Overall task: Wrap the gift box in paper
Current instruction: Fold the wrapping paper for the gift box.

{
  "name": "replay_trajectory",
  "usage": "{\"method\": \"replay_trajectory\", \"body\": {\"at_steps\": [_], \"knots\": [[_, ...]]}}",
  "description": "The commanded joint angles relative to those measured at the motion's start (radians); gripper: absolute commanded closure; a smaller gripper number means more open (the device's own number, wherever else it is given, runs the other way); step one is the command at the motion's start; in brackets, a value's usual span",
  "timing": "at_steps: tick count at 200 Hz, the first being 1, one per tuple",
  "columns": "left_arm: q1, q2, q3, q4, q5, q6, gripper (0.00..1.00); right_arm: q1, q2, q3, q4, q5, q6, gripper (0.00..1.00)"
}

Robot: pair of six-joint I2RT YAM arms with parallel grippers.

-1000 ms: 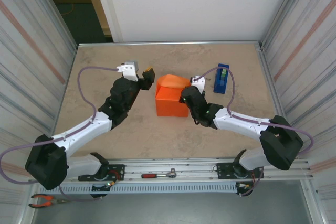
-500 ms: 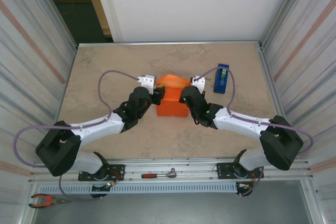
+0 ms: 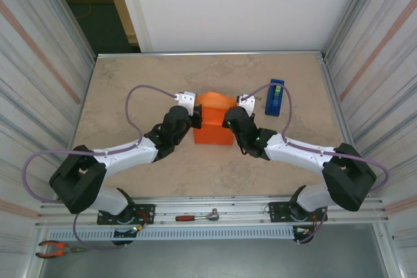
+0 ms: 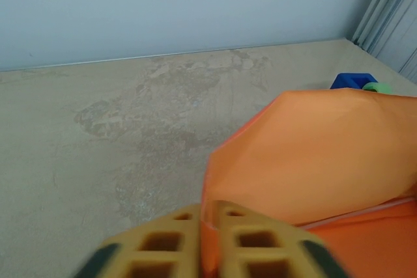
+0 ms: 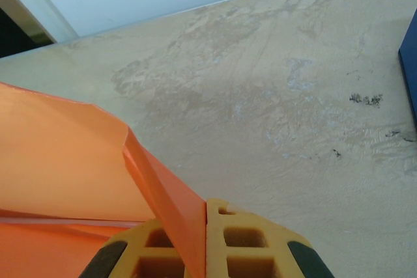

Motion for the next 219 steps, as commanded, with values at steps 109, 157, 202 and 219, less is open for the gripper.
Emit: {"method": "replay_trajectory", "body": {"at_steps": [109,157,202,219], "knots": [[-0.045,0.101,0.028,0.010,-0.135,-0.014,0.36,0.013,0.028,0.017,-0.120,-0.078,-0.003,1.00],[-0.064,0.110,0.019,-0.027,-0.208,-0.016,0.37,-0.037,-0.016,0.065,-0.154,-0.180,-0.023,0.57],[-0.070,0.104,0.015,-0.039,-0.221,-0.018,0.38,-0.100,-0.070,0.093,-0.181,-0.224,-0.036,0.59],[-0.070,0.106,0.014,-0.043,-0.223,-0.018,0.38,-0.113,-0.069,0.111,-0.187,-0.241,-0.050,0.83]]}}
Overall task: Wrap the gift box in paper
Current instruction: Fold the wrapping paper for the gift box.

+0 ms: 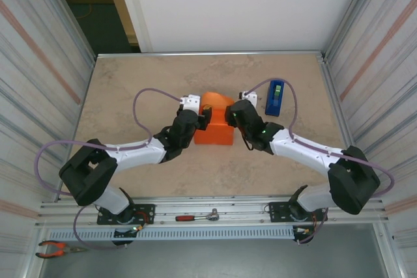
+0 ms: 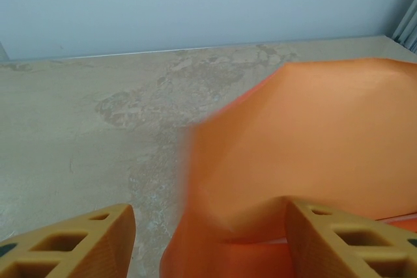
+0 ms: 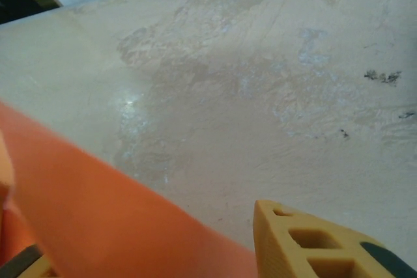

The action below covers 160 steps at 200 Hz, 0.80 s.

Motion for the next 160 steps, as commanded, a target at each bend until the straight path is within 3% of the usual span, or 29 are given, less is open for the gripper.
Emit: {"method": "replay_trajectory", "body": {"at_steps": [1,8,20,29,39,47,57,67,71,81,93,101,119,125,132,137,160], "knots": [[-0.005,0.014,-0.003,-0.076,-0.047,0.006,0.38,-0.018,-0.028,0.056,-0.035,-0.040,-0.033,0.85],[-0.006,0.014,-0.002,-0.078,-0.047,0.003,0.38,-0.022,-0.027,0.066,-0.038,-0.047,-0.038,0.99],[-0.007,0.015,-0.003,-0.077,-0.049,0.003,0.38,-0.027,-0.020,0.083,-0.044,-0.067,-0.050,1.00],[-0.007,0.016,-0.004,-0.079,-0.049,0.002,0.39,-0.031,-0.013,0.101,-0.054,-0.080,-0.055,0.88],[-0.009,0.015,-0.004,-0.079,-0.049,0.003,0.39,-0.034,-0.005,0.116,-0.065,-0.089,-0.058,0.61],[-0.009,0.015,-0.005,-0.081,-0.049,0.003,0.39,-0.035,0.000,0.125,-0.069,-0.088,-0.061,0.56],[-0.010,0.016,-0.002,-0.081,-0.049,0.003,0.39,-0.039,0.002,0.132,-0.068,-0.091,-0.062,0.68],[-0.010,0.018,-0.002,-0.082,-0.050,0.003,0.39,-0.046,0.007,0.135,-0.066,-0.098,-0.062,0.94],[-0.009,0.018,-0.003,-0.082,-0.050,0.003,0.40,-0.048,0.008,0.137,-0.066,-0.102,-0.062,1.00],[-0.010,0.019,-0.001,-0.082,-0.052,0.003,0.40,-0.056,0.015,0.147,-0.069,-0.116,-0.062,0.99],[-0.009,0.021,0.001,-0.084,-0.052,0.003,0.40,-0.064,0.029,0.167,-0.083,-0.142,-0.063,0.83],[-0.011,0.022,0.000,-0.083,-0.052,0.003,0.40,-0.068,0.036,0.177,-0.089,-0.158,-0.068,1.00],[-0.011,0.024,0.003,-0.084,-0.052,0.003,0.40,-0.077,0.031,0.192,-0.088,-0.190,-0.074,1.00],[-0.011,0.025,0.004,-0.086,-0.052,0.003,0.41,-0.082,0.023,0.199,-0.097,-0.198,-0.072,0.91],[-0.011,0.024,0.005,-0.087,-0.053,0.003,0.41,-0.088,0.009,0.207,-0.108,-0.207,-0.064,0.69],[-0.011,0.024,0.006,-0.089,-0.053,0.003,0.41,-0.094,-0.004,0.211,-0.117,-0.217,-0.058,0.59],[-0.011,0.026,0.008,-0.089,-0.054,0.004,0.41,-0.133,-0.099,0.189,-0.133,-0.257,-0.007,0.51]]}}
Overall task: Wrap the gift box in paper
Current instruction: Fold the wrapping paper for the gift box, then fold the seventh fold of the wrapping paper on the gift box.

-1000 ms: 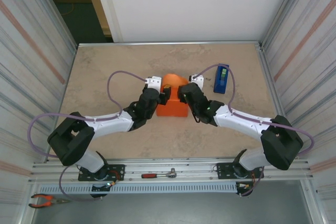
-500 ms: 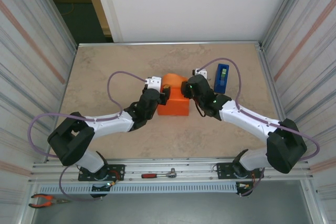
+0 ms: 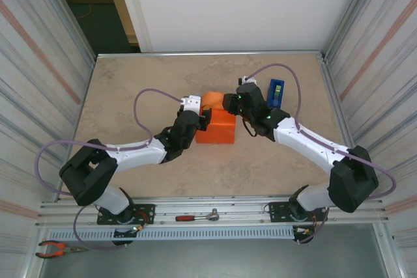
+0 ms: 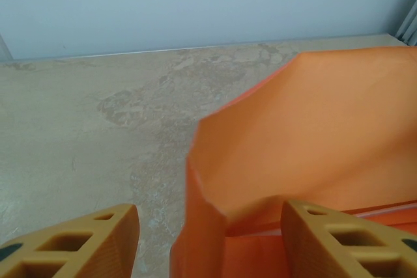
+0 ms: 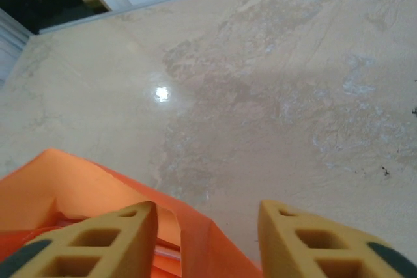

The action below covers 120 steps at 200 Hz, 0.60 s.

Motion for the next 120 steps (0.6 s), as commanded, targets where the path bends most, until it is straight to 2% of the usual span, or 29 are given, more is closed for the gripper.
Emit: {"method": "replay_trajectory", "body": {"at_steps": [1,16,29,49,67,120], "knots": [[0.000,0.024,0.005,-0.082,-0.034,0.006,0.41,-0.040,-0.116,0.016,-0.028,-0.054,0.053,0.50],[0.000,0.026,0.004,-0.082,-0.032,0.004,0.41,-0.085,-0.177,-0.020,-0.036,-0.091,0.107,0.47],[-0.001,0.026,0.004,-0.082,-0.033,0.004,0.41,-0.143,-0.207,-0.054,-0.055,-0.152,0.168,0.50],[-0.002,0.028,0.004,-0.081,-0.035,0.001,0.42,-0.219,-0.240,-0.128,-0.037,-0.240,0.254,0.73],[-0.001,0.029,0.005,-0.078,-0.033,-0.002,0.42,-0.261,-0.237,-0.180,0.001,-0.315,0.305,1.00],[-0.002,0.035,0.009,-0.089,-0.035,-0.001,0.42,-0.279,-0.143,-0.239,0.144,-0.441,0.393,1.00]]}}
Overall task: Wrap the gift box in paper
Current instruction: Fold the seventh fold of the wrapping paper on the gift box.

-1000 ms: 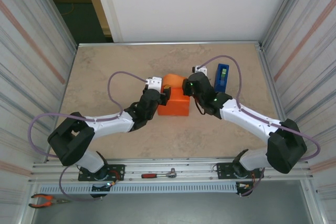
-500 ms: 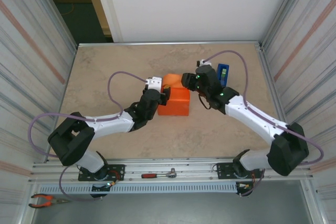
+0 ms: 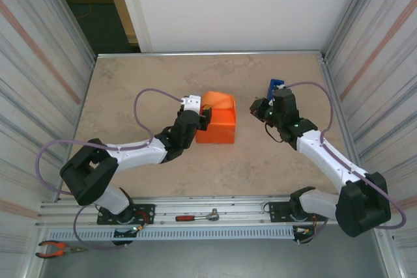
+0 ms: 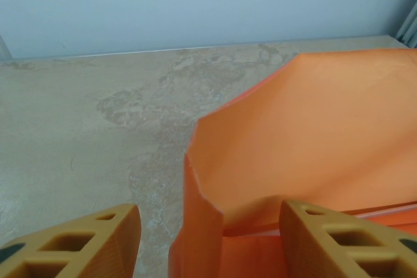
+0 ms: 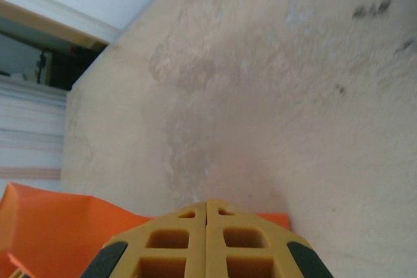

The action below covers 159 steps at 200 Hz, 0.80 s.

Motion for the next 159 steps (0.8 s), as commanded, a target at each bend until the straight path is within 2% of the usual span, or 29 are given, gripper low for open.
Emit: {"method": "replay_trajectory", "body": {"at_steps": [1,99,159], "knots": [[-0.002,0.027,0.002,-0.088,-0.034,0.006,0.42,-0.001,0.037,-0.006,0.111,-0.097,0.075,1.00],[-0.004,0.028,0.000,-0.090,-0.038,0.006,0.43,0.077,0.174,0.033,0.213,-0.142,0.113,1.00],[-0.005,0.026,-0.001,-0.091,-0.039,0.004,0.43,0.121,0.151,0.035,0.187,-0.110,0.083,1.00]]}}
